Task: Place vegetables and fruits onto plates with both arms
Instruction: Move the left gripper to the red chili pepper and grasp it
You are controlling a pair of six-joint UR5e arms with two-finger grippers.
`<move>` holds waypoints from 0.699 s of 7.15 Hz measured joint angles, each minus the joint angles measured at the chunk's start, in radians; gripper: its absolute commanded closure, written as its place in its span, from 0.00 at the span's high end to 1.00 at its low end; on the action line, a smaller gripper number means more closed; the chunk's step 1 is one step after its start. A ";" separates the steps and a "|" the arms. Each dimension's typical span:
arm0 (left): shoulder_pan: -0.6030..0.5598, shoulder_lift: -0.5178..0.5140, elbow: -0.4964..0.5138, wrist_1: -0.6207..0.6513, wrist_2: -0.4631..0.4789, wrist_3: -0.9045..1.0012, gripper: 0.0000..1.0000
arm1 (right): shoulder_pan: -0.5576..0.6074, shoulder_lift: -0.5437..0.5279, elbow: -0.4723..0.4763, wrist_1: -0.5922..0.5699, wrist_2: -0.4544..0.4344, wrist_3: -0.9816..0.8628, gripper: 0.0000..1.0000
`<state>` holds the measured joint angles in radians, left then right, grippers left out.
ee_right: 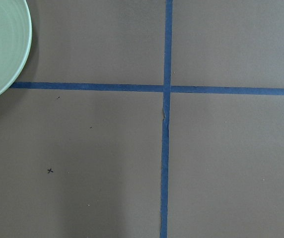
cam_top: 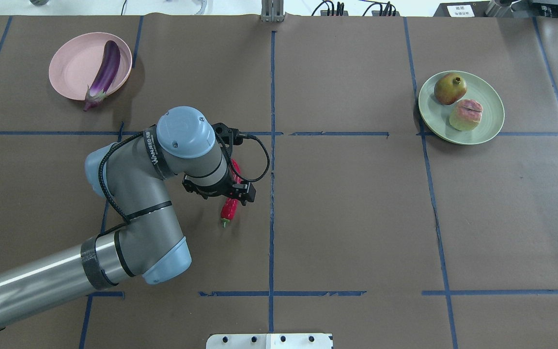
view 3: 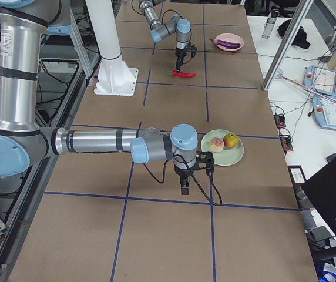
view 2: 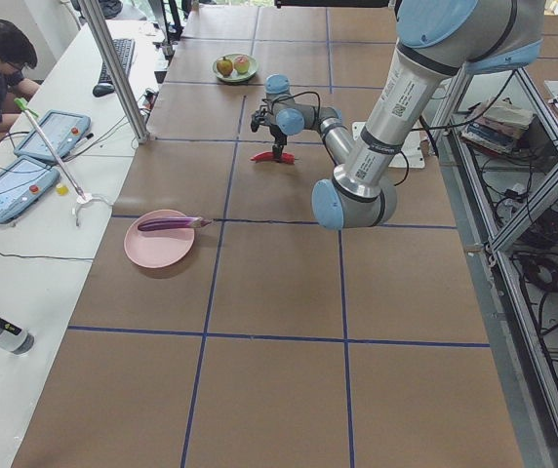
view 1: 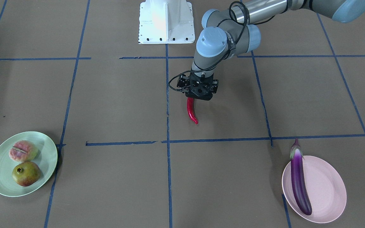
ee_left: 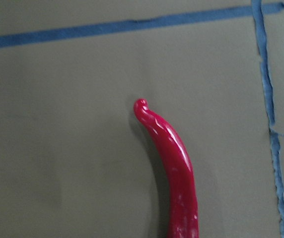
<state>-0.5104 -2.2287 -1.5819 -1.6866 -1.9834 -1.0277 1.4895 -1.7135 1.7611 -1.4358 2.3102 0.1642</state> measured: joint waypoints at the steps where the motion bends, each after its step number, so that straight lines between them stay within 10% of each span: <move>1: 0.015 0.005 0.003 -0.002 0.004 -0.001 0.48 | 0.000 0.000 0.000 0.000 0.000 0.000 1.00; 2: 0.022 0.007 0.007 -0.003 0.007 -0.002 0.07 | 0.000 0.000 0.000 0.000 0.000 0.000 1.00; 5: 0.019 0.002 0.003 -0.004 0.008 -0.006 0.00 | 0.000 0.000 0.000 0.000 0.000 0.000 1.00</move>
<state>-0.4914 -2.2265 -1.5789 -1.6911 -1.9753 -1.0336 1.4895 -1.7135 1.7610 -1.4362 2.3102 0.1641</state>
